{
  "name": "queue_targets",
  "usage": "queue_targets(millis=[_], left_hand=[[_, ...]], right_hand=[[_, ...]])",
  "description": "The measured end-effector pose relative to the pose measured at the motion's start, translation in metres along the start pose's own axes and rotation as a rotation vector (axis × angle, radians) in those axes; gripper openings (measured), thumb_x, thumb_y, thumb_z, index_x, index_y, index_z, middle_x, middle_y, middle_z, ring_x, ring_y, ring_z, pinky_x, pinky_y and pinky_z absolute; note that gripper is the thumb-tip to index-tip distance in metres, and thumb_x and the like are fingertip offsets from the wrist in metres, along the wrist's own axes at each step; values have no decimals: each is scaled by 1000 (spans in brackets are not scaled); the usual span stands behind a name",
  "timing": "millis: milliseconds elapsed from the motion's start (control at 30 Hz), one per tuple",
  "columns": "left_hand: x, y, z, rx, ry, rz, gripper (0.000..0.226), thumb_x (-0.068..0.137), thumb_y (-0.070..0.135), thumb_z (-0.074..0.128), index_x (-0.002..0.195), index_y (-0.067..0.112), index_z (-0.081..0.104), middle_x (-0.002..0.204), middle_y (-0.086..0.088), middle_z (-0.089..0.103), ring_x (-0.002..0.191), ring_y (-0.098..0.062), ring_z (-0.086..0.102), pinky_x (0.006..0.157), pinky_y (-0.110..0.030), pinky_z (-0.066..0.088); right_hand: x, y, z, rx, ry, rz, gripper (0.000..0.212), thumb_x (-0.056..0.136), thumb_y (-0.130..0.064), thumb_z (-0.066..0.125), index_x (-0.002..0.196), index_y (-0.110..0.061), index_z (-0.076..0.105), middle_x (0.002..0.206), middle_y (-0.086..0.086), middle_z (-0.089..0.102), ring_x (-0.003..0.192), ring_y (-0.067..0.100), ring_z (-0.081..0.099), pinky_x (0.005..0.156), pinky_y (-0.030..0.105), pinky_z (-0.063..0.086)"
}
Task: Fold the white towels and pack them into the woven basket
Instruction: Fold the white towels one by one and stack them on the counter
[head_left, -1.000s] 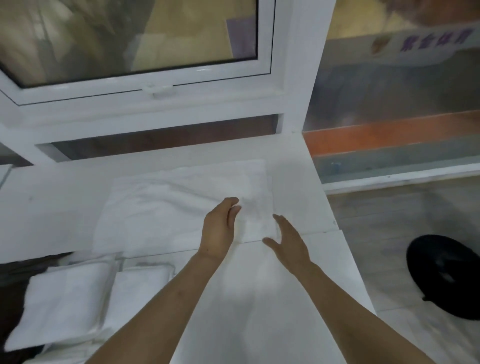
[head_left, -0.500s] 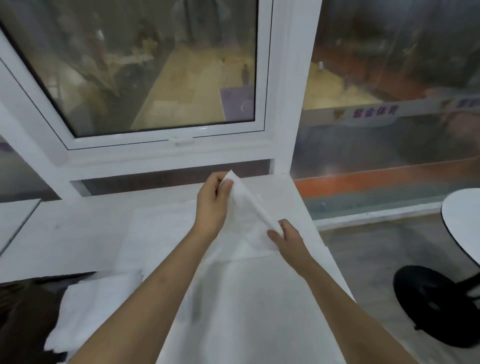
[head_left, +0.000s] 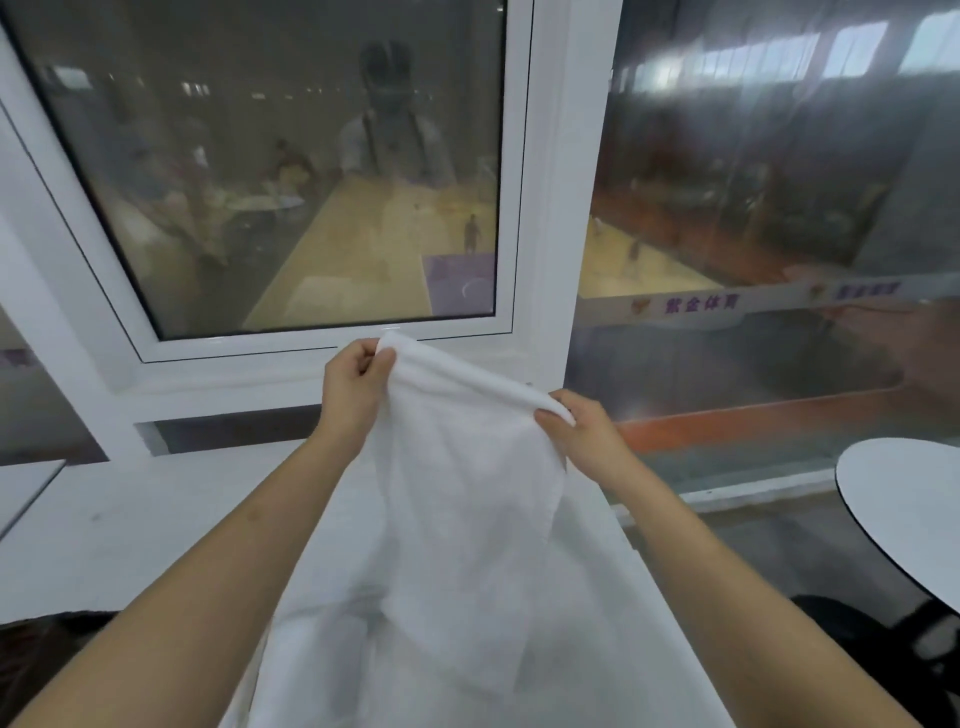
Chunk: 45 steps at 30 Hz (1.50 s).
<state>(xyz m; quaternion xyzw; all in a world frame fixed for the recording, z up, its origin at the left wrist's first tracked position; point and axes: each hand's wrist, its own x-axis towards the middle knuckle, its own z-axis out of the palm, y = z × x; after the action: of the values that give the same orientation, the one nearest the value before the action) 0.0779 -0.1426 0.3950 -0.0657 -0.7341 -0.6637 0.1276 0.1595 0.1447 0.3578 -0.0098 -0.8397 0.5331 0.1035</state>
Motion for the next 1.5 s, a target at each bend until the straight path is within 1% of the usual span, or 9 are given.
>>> queue_targets(millis=[133, 267, 333, 600, 800, 933, 1167, 1267, 1500], left_hand=[[33, -2, -7, 14, -5, -42, 10, 97, 15, 62, 91, 10, 69, 86, -1, 71, 76, -14, 63, 76, -35, 52], [70, 12, -12, -28, 39, -98, 13, 95, 21, 67, 84, 16, 66, 91, -4, 70, 84, -20, 62, 94, -52, 53], [79, 29, -13, -92, 35, -87, 12, 96, 23, 66, 85, 18, 66, 94, -3, 70, 88, -21, 62, 98, -52, 52], [51, 87, -6, -200, -50, 91, 11, 99, 20, 61, 94, 13, 67, 93, -7, 66, 81, -21, 58, 73, -41, 47], [-32, 74, -8, -127, -77, 83, 13, 100, 20, 61, 99, 11, 70, 92, 0, 71, 82, -11, 62, 78, -34, 53], [-113, 48, -3, -85, -96, 33, 12, 100, 18, 62, 99, 10, 70, 90, 0, 72, 79, -11, 62, 69, -27, 52], [-265, -16, 1, -20, -113, -97, 12, 100, 22, 63, 97, 17, 73, 99, 1, 75, 92, -16, 68, 83, -34, 53], [-325, -39, 4, -31, -93, -178, 12, 100, 17, 63, 94, 16, 74, 94, -2, 75, 87, -15, 68, 81, -35, 52], [-434, -75, 6, 23, -61, -325, 14, 100, 13, 62, 91, 12, 74, 84, -5, 74, 78, -14, 67, 79, -42, 52]], right_hand=[[42, -14, 5, -95, 55, -18, 8, 94, -18, 63, 89, -21, 68, 89, 6, 71, 78, 16, 62, 70, 32, 48], [80, -49, -4, -147, 121, -64, 7, 93, -24, 61, 89, -22, 66, 88, 2, 70, 85, 26, 66, 70, 39, 48], [88, -70, -12, -171, 163, -98, 8, 94, -28, 59, 89, -25, 65, 88, -1, 69, 86, 29, 66, 70, 44, 52], [54, -110, -47, -135, 306, -202, 9, 98, -21, 61, 90, -22, 66, 88, -3, 65, 78, 14, 55, 66, 31, 40], [-18, -79, -56, -153, 253, -134, 8, 95, -22, 65, 88, -26, 67, 84, -7, 68, 76, 11, 59, 68, 34, 44], [-78, -33, -57, -116, 175, -45, 14, 94, -19, 67, 84, -29, 68, 85, -4, 69, 77, 14, 60, 67, 34, 45], [-195, 61, -57, -139, -29, 56, 18, 94, -12, 71, 80, -23, 66, 74, -7, 62, 64, 2, 50, 62, 23, 39], [-241, 98, -55, -138, -110, 71, 11, 93, -9, 71, 85, -15, 67, 77, -1, 65, 67, 5, 53, 65, 26, 41], [-320, 158, -52, -153, -235, 167, 3, 90, -26, 66, 88, -27, 65, 84, -6, 68, 73, 10, 55, 69, 31, 42]])
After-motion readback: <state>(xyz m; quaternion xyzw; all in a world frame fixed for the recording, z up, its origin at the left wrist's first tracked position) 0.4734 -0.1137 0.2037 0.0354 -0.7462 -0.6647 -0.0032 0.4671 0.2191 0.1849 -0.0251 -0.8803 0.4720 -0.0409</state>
